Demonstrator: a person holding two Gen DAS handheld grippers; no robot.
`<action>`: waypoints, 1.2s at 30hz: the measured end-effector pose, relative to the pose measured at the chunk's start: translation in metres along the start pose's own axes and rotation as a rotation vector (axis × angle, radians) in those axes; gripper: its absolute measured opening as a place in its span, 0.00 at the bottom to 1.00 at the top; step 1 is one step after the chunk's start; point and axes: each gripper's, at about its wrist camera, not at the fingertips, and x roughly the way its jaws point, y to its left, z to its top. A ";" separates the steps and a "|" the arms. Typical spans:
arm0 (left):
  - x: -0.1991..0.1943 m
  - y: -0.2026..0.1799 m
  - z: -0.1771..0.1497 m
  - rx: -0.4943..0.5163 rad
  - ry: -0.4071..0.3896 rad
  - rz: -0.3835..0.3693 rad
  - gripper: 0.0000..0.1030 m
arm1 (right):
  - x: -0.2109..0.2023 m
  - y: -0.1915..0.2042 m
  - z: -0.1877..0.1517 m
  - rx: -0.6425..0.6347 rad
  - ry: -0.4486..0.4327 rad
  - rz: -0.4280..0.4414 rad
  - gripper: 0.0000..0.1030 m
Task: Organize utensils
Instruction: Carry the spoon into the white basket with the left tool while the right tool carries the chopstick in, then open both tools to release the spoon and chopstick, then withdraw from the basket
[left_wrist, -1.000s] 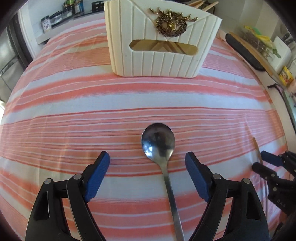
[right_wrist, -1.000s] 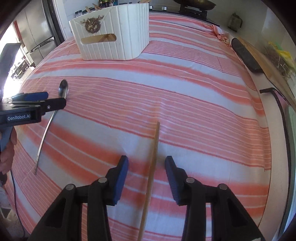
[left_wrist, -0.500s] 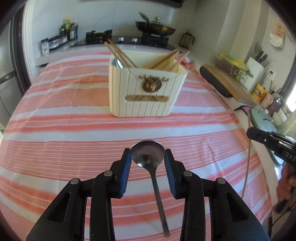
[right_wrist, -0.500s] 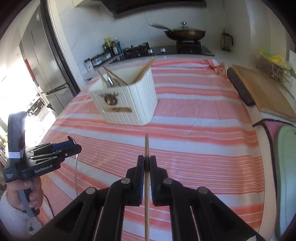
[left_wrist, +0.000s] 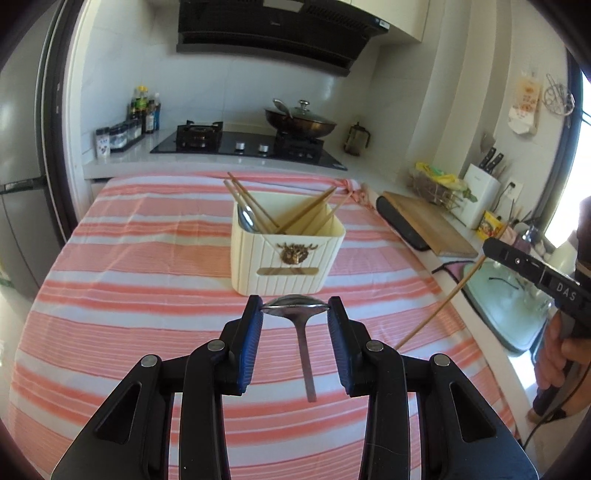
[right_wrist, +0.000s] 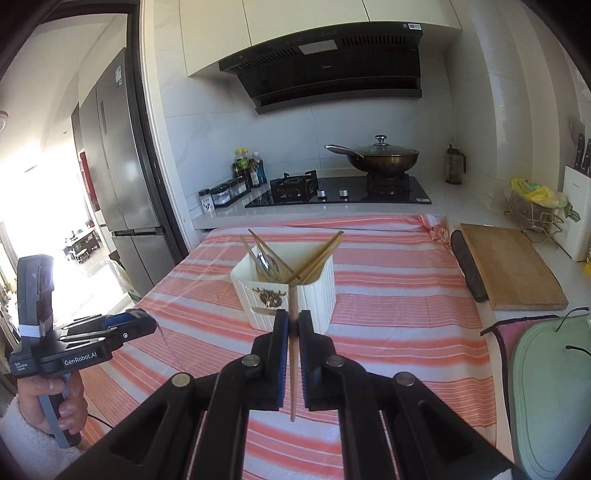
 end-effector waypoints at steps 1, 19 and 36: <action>-0.003 0.001 0.002 0.003 0.000 -0.002 0.35 | 0.000 0.001 0.004 0.000 -0.008 0.000 0.06; -0.003 -0.005 0.156 0.063 -0.228 0.041 0.35 | 0.058 0.012 0.145 -0.019 -0.187 0.025 0.06; 0.178 0.048 0.114 -0.059 0.140 0.101 0.39 | 0.262 -0.024 0.089 0.162 0.266 0.079 0.09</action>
